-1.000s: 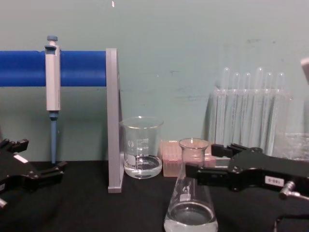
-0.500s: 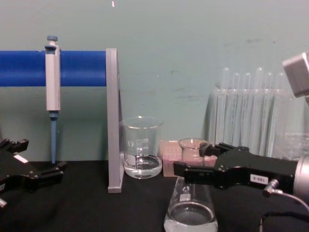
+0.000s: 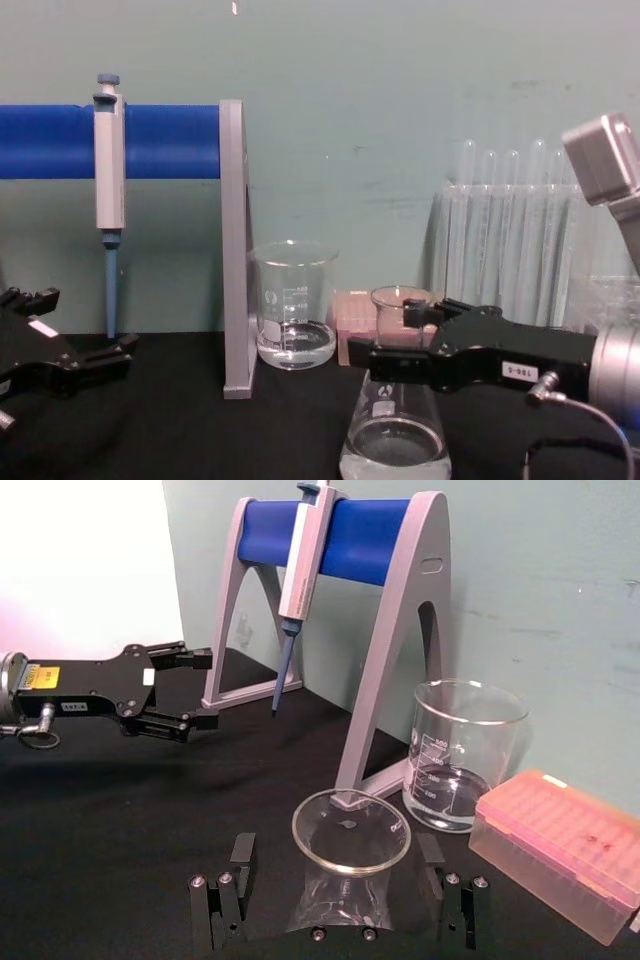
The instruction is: Grasp the erlenmeyer flask with one hand, shake it three times, then place it back.
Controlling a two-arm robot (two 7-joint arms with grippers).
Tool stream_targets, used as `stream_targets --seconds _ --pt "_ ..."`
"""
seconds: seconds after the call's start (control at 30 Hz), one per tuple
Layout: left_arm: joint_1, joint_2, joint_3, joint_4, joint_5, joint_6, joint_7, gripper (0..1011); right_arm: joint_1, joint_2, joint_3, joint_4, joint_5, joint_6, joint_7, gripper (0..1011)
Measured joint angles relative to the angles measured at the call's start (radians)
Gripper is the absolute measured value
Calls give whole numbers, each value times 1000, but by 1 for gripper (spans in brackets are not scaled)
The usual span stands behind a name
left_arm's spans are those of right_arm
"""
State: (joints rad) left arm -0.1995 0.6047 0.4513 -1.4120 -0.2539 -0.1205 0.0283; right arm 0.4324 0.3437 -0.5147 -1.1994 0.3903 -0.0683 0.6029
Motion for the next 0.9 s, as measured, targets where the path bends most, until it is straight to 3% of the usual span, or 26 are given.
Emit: stream_targets --seconds 0.9 --pt "0 0 0 0 0 0 0 1001 11 -14 3 16 -16 -1 -13 1003"
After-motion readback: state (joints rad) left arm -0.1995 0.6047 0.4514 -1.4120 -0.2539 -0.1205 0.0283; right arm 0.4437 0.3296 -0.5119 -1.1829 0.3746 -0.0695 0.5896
